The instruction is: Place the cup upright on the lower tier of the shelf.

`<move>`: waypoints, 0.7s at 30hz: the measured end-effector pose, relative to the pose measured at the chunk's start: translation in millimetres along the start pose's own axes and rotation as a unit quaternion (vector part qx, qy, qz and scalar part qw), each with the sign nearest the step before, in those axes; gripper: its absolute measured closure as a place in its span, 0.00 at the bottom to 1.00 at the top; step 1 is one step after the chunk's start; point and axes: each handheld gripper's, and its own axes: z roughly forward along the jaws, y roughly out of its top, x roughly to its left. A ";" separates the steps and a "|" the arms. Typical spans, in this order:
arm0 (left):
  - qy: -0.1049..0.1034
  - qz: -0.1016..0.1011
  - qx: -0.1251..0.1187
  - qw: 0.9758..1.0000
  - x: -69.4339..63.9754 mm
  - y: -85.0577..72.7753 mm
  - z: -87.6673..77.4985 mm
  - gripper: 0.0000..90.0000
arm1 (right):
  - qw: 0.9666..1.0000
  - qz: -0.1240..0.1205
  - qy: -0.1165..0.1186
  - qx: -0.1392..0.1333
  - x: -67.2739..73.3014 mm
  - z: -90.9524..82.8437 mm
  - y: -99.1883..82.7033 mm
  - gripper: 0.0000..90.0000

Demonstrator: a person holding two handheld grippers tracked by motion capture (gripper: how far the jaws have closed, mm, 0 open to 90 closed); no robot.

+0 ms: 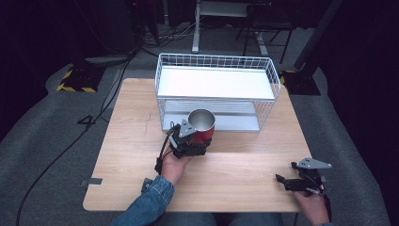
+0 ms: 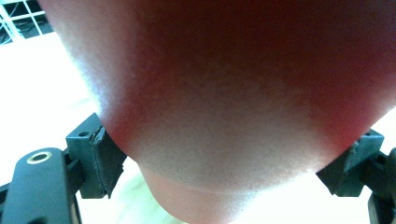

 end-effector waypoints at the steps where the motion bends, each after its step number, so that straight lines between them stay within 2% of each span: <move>1: 0.001 0.003 -0.001 1.000 0.8 3.4 5.8 0.18 | 1.000 0.000 0.000 0.000 0.0 0.0 0.0 0.11; 9: 0.009 0.008 -0.001 1.000 3.5 8.9 27.0 0.18 | 1.000 -0.002 0.002 0.000 0.2 -0.1 -0.1 0.11; 11: 0.017 0.007 0.004 1.000 4.3 9.1 36.7 0.18 | 1.000 -0.003 0.002 0.000 0.2 -0.1 -0.1 0.11; 19: 0.023 -0.004 -0.001 1.000 11.9 10.2 54.6 0.18 | 1.000 -0.003 0.003 0.000 0.2 -0.1 -0.1 0.11; 21: 0.037 -0.008 -0.008 0.999 14.3 12.5 61.4 0.18 | 1.000 -0.003 0.003 0.000 0.2 -0.1 -0.1 0.11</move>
